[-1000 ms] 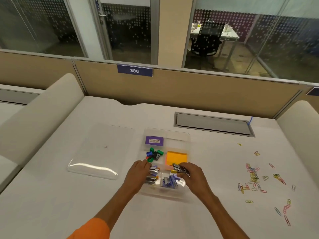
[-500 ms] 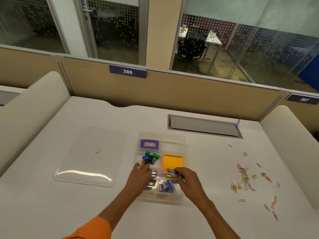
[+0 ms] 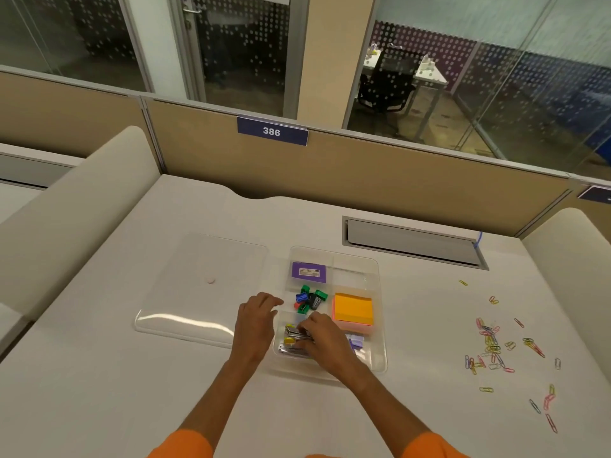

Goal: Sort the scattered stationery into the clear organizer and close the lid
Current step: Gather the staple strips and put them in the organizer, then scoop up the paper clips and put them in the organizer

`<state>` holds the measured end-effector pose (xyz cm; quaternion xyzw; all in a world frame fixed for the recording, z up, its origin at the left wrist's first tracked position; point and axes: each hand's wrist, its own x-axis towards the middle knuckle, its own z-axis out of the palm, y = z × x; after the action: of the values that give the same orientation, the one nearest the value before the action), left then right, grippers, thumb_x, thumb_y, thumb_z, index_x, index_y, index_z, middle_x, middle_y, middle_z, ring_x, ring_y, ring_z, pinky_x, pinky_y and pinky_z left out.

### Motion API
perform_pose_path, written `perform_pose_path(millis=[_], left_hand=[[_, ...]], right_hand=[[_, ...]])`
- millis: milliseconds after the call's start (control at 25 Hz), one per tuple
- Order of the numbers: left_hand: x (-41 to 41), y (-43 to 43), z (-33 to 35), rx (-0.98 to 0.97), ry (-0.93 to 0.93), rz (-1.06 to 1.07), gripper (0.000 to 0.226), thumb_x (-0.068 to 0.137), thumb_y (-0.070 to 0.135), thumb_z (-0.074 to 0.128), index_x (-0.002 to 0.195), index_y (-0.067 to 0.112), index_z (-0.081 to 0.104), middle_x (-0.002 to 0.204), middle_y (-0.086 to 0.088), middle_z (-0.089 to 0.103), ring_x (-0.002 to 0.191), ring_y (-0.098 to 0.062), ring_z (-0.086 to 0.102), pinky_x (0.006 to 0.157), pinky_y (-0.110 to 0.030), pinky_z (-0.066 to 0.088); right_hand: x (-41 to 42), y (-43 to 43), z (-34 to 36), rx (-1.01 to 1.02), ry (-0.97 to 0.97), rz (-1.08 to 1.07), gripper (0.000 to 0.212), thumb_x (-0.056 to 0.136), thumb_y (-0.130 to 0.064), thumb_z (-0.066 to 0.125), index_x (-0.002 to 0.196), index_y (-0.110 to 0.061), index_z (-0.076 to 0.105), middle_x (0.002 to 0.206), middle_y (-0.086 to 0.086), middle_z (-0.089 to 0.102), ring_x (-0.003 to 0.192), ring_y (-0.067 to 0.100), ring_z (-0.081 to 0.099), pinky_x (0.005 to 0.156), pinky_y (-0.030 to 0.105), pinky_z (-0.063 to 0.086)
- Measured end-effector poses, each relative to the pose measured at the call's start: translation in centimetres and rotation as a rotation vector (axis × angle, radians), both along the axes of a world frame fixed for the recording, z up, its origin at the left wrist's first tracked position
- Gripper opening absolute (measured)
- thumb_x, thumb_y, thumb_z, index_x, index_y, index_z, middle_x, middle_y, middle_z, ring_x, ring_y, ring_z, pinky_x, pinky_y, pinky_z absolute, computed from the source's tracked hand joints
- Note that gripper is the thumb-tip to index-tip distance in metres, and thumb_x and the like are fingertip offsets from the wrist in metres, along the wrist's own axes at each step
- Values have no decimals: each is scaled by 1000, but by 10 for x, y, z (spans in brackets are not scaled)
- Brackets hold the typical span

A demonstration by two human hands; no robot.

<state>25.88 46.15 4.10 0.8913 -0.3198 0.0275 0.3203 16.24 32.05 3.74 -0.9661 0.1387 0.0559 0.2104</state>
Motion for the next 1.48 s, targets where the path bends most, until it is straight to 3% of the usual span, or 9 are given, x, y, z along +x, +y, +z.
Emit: perform_pose_path(millis=[160, 440, 600, 680, 800, 880, 960, 1280, 1480], left_hand=[[-4, 3, -1, -8, 69, 22, 22, 82, 0, 71, 103, 8, 71, 102, -13, 70, 90, -29, 67, 82, -36, 51], [-9, 1, -7, 11, 87, -13, 22, 85, 3, 69, 106, 7, 71, 108, -14, 69, 96, -30, 66, 87, -37, 51], [-8, -2, -8, 8, 68, 8, 25, 84, 8, 72, 109, 8, 70, 111, -14, 69, 98, -31, 67, 87, -39, 53], [-6, -7, -8, 31, 62, 20, 32, 87, 18, 70, 118, 9, 66, 124, -15, 65, 111, -32, 64, 97, -43, 49], [-10, -19, -8, 135, 113, 33, 55, 96, 49, 44, 139, 15, 50, 149, -10, 46, 138, -29, 43, 115, -43, 30], [-15, -30, -6, 174, 80, 3, 79, 93, 67, 12, 144, 16, 43, 153, -9, 40, 143, -29, 35, 118, -45, 23], [-20, -42, -6, 194, 57, -32, 93, 87, 72, -5, 146, 17, 40, 154, -9, 37, 144, -28, 32, 120, -45, 20], [-55, -104, -2, 261, 44, -81, 101, 79, 74, -20, 153, 20, 22, 161, -4, 19, 150, -23, 14, 122, -39, 6], [-86, -153, 0, 263, 22, -160, 98, 79, 73, -20, 154, 22, 17, 163, -2, 9, 151, -21, 7, 121, -38, -1]], right_hand=[[16, 10, -8, -142, 101, 108, 38, 88, -42, 65, 116, -15, 67, 114, 8, 65, 101, 23, 57, 89, 34, 48], [25, 11, -21, -239, 199, 146, 39, 86, -43, 68, 110, -13, 69, 107, 11, 68, 97, 25, 58, 88, 36, 47], [20, 0, -13, -164, 70, 78, 36, 86, -45, 66, 110, -18, 70, 106, 6, 70, 98, 22, 60, 88, 34, 50], [13, -11, -10, -115, -51, -29, 39, 90, -45, 62, 122, -23, 64, 123, 1, 64, 112, 19, 55, 100, 31, 46], [2, -31, -6, -139, -119, -98, 55, 92, -50, 55, 142, -28, 43, 149, -4, 42, 136, 17, 38, 112, 31, 31], [-5, -43, -3, -173, -120, -92, 61, 94, -54, 48, 147, -28, 33, 157, -2, 29, 145, 19, 27, 117, 34, 25], [-14, -57, -1, -211, -124, -86, 62, 96, -56, 41, 149, -26, 30, 161, -1, 22, 148, 20, 19, 119, 36, 19], [-62, -113, -1, -246, -142, -199, 63, 98, -59, 23, 151, -25, 26, 163, -3, 15, 150, 19, 13, 121, 34, 11], [-109, -157, 1, -212, -153, -296, 64, 98, -59, 22, 152, -25, 23, 163, -4, 12, 151, 16, 8, 119, 30, 2]])
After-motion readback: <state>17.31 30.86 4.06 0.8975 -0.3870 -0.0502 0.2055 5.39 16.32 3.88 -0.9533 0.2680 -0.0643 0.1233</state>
